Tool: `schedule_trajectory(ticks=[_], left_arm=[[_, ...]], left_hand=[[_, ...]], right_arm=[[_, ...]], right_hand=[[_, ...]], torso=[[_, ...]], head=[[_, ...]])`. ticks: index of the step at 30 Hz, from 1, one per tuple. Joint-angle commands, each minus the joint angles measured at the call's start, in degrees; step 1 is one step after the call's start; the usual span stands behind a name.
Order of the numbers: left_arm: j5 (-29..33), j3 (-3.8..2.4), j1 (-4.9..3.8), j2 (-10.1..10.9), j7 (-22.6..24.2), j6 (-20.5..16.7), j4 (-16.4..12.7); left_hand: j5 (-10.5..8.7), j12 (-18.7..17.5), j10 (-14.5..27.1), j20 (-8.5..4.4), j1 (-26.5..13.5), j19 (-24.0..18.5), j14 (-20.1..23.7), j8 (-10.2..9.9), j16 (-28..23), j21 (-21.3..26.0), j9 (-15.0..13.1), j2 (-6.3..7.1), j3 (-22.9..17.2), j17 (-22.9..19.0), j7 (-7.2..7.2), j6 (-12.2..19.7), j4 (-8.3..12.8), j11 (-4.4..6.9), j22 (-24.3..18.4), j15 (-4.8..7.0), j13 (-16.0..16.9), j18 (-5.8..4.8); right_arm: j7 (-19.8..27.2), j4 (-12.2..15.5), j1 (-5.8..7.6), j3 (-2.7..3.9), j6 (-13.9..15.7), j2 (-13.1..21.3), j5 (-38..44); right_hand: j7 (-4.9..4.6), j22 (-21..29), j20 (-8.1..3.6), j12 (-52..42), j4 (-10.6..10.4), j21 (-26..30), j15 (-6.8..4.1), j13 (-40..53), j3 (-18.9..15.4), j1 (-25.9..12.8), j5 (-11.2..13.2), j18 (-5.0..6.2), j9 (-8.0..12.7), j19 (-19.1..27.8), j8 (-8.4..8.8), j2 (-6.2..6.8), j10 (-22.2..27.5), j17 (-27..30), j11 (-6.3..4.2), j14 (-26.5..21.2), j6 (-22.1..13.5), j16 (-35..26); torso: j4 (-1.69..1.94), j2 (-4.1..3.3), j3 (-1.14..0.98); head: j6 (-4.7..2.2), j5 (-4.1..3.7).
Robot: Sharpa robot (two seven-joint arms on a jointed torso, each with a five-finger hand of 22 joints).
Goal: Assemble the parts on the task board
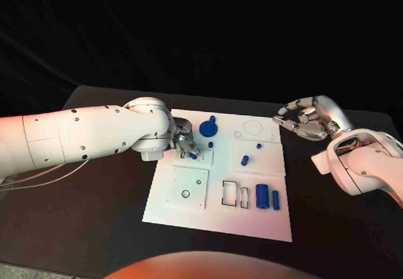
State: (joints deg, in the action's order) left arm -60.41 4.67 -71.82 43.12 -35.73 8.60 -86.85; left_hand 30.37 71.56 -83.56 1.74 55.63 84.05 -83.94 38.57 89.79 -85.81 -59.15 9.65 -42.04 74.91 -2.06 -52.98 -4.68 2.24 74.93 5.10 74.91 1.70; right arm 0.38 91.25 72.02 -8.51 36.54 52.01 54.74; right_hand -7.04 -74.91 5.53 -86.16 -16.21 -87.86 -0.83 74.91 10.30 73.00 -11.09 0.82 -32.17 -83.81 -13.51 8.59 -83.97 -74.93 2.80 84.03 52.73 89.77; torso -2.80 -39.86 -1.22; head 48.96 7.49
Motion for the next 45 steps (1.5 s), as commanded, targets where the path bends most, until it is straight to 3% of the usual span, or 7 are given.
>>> schedule_trajectory(ticks=[1, 19, 28, 39, 45], left_arm=[[-2.24, 0.28, 0.33, -0.2, -0.75, 3.39, -0.13], [-0.72, 0.28, 0.31, -0.8, -1.88, 3.8, 0.37], [0.4, 0.29, 0.3, -0.98, -2.43, 4.44, 0.59], [0.87, 0.3, 0.3, -1.04, -2.61, 4.34, 0.78], [0.97, 0.3, 0.3, -1.05, -2.7, 4.59, 0.85]], left_hand=[[0.2, 0.22, -0.75, -0.32, -0.04, 2.21, -6.06, 0.2, 0.21, -0.31, -0.1, -0.49, -10.14, 15.09, 0.4, -0.28, 10.31, 0.03, 11.67, 0.14, 0.16, -0.39], [-0.31, -0.95, -0.69, -0.21, -1.25, 2.24, -6.06, 0.3, 0.21, -0.34, -0.05, -0.7, -9.83, 15.09, 0.33, -0.17, 9.83, -0.14, 11.75, 0.15, -0.92, -0.41], [-3.5, -1.29, -0.78, -0.15, -3.76, 2.23, -6.06, 0.36, 0.21, -0.24, 0.18, -0.74, -8.99, 15.09, 0.66, -0.04, 8.91, 0.01, 11.81, 0.28, -1.36, -0.41], [-5.34, -1.44, -0.66, -0.39, -6.83, 2.19, -6.06, 0.3, 0.21, -0.08, 0.61, -0.44, -8.32, 15.09, 1.0, -0.23, 7.38, 0.21, 11.79, 0.49, -1.57, -0.39], [-7.42, -1.27, -0.67, -0.49, -8.43, 2.28, -6.06, 0.32, 0.21, -0.09, 0.87, -0.12, -8.0, 15.09, 1.22, -0.49, 6.94, 0.38, 11.88, 0.61, -1.51, -0.41]], right_arm=[[0.41, 0.07, -0.03, 0.0, -0.4, 0.01, 0.17], [0.4, 0.14, -0.03, 0.0, -0.35, 0.11, 0.17], [0.42, 0.22, -0.03, 0.0, -0.3, 0.2, 0.17], [0.43, 0.29, -0.03, 0.0, -0.27, 0.3, 0.14], [0.48, 0.28, -0.03, 0.0, -0.24, 0.3, 0.09]], right_hand=[[0.02, -14.31, -0.39, -0.06, -0.27, 0.23, -0.3, 11.94, 0.07, -0.19, -0.32, -0.23, -0.06, -4.86, -0.2, -0.18, -3.19, -15.07, -0.22, 5.97, -0.53, 0.23], [0.02, -14.31, -0.39, -0.06, -0.27, 0.23, -0.3, 11.94, 0.07, -0.19, -0.32, -0.23, -0.06, -4.86, -0.2, -0.18, -3.19, -15.07, -0.22, 5.97, -0.53, 0.23], [0.02, -14.31, -0.39, -0.06, -0.27, 0.23, -0.3, 11.94, 0.07, -0.19, -0.32, -0.23, -0.06, -4.86, -0.2, -0.18, -3.19, -15.07, -0.22, 5.97, -0.53, 0.23], [0.02, -14.22, -0.4, 0.1, -0.17, 0.5, -0.31, 11.81, 0.1, -0.22, -0.33, -0.16, -0.29, -4.72, -0.18, -0.14, -3.06, -15.07, -0.22, 5.97, -0.67, 0.23], [0.02, -14.22, -0.4, 0.1, -0.17, 0.5, -0.31, 11.81, 0.1, -0.22, -0.33, -0.16, -0.29, -4.72, -0.18, -0.14, -3.06, -15.07, -0.22, 5.97, -0.67, 0.23]], torso=[[0.02, -0.01, 0.0], [-0.03, 0.04, -0.05], [0.01, 0.01, -0.03], [0.03, -0.01, 0.02], [0.04, 0.0, 0.01]], head=[[0.05, -0.03], [0.11, -0.08], [0.1, -0.28], [0.16, -0.42], [0.32, -0.46]])
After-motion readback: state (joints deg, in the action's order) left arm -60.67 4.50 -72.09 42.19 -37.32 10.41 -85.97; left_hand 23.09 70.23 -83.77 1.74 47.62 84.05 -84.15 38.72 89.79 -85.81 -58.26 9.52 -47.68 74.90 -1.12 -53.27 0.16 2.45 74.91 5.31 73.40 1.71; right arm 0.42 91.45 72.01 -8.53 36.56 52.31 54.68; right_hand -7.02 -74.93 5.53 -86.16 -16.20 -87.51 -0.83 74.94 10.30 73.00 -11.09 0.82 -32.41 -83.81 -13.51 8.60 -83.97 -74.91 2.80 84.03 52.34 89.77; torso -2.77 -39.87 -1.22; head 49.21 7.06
